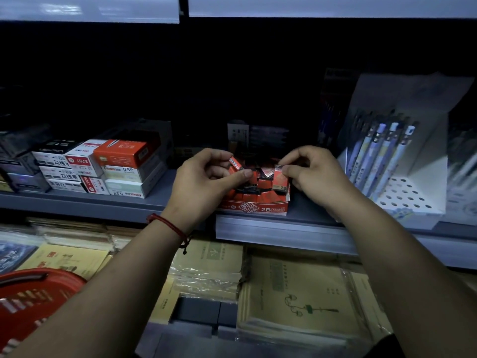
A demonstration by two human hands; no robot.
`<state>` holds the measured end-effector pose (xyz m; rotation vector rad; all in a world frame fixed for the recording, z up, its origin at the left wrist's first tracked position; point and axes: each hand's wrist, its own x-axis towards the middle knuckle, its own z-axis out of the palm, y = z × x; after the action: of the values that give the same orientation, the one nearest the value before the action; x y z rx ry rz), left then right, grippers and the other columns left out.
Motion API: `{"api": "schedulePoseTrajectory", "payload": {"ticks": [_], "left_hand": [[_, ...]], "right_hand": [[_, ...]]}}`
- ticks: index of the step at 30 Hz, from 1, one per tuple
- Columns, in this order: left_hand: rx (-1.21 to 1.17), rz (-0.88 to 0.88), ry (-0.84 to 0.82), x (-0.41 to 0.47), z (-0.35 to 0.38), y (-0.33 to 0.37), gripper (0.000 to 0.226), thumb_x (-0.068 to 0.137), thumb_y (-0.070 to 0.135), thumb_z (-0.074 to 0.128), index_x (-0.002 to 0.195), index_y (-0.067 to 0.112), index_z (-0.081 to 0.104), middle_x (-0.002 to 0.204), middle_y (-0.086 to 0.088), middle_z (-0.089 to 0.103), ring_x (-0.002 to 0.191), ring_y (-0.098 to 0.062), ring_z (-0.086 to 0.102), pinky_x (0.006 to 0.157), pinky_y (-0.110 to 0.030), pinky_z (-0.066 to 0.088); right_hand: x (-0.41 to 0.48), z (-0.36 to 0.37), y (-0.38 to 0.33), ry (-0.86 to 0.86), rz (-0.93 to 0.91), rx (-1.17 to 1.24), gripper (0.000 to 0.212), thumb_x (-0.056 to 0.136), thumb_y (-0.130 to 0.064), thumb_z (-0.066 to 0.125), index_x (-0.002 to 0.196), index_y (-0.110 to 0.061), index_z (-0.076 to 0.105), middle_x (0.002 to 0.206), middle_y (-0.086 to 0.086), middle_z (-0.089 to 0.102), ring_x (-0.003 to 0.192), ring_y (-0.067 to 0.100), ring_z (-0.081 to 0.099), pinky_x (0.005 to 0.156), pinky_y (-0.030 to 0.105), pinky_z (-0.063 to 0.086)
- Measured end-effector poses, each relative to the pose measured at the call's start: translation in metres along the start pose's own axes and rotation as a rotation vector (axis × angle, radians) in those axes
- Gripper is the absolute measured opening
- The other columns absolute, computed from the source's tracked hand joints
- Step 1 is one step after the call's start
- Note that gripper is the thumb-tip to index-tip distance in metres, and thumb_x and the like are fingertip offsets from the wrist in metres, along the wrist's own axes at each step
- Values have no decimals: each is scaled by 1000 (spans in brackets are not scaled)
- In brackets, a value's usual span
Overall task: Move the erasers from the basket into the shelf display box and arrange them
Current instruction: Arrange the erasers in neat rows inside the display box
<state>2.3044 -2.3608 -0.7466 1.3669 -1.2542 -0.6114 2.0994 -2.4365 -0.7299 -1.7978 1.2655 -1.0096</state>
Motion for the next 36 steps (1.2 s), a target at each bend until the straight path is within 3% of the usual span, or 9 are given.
{"api": "schedulePoseTrajectory", "payload": {"ticks": [6,10,13,16,21,27,30,33,36], "left_hand": [[-17,-1,28,1,1,2,49,71,34,88,113,18,68,86,-5,74,86,-20,74,82,-40,62],[-37,-11,20,2,1,1,50,70,34,89,112,18,67,85,-6,74,86,-20,74,82,-41,62],[-11,-2,7,1,2,1,50,71,35,88,113,19,67,84,-5,74,84,-17,74,80,-38,62],[-5,2,4,0,2,2,52,69,37,88,113,19,67,81,-2,73,82,-14,73,80,-36,62],[-14,4,0,0,0,1,50,72,32,88,115,18,66,85,-5,74,84,-16,74,80,-38,62],[-46,8,-46,2,-5,0,54,67,26,90,114,15,64,95,-8,74,87,-17,74,81,-35,62],[-85,18,-77,1,-10,2,59,61,25,88,113,13,63,100,-9,74,88,-17,74,79,-32,61],[-110,19,-128,-1,-14,5,62,59,21,87,114,10,62,107,-9,71,89,-18,74,82,-32,61],[-134,16,-150,0,-18,4,61,58,18,87,112,10,63,106,-9,72,90,-20,74,84,-36,61]], "right_hand": [[-3,7,5,41,8,36,12,92,-15,66,84,-24,67,72,-6,64,58,8,53,54,26,41],[-3,4,1,-6,-64,-124,14,91,-14,64,83,-25,68,82,-11,68,75,7,62,73,29,50],[-4,3,3,-51,-88,-204,15,91,-14,64,81,-24,66,63,-19,62,58,-6,56,59,19,41],[-5,1,4,-59,-135,-259,9,89,-14,63,82,-19,64,53,-13,57,45,-6,51,44,10,31],[-4,4,4,-176,-179,-385,16,84,-12,68,73,-23,64,86,-10,60,77,3,57,68,22,40],[-6,6,2,-139,-309,-339,24,82,-11,73,77,-35,69,89,-13,57,77,-1,52,65,16,37],[-8,12,-3,-251,-400,-281,28,88,-12,68,89,-40,74,97,-14,58,93,1,57,77,18,45],[-9,15,-4,-357,-443,-418,36,93,-13,58,99,-45,73,99,-16,54,101,7,50,90,29,44],[-10,14,-3,-352,-412,-462,36,95,-12,53,97,-41,74,99,-13,52,100,8,48,88,29,42]]}}
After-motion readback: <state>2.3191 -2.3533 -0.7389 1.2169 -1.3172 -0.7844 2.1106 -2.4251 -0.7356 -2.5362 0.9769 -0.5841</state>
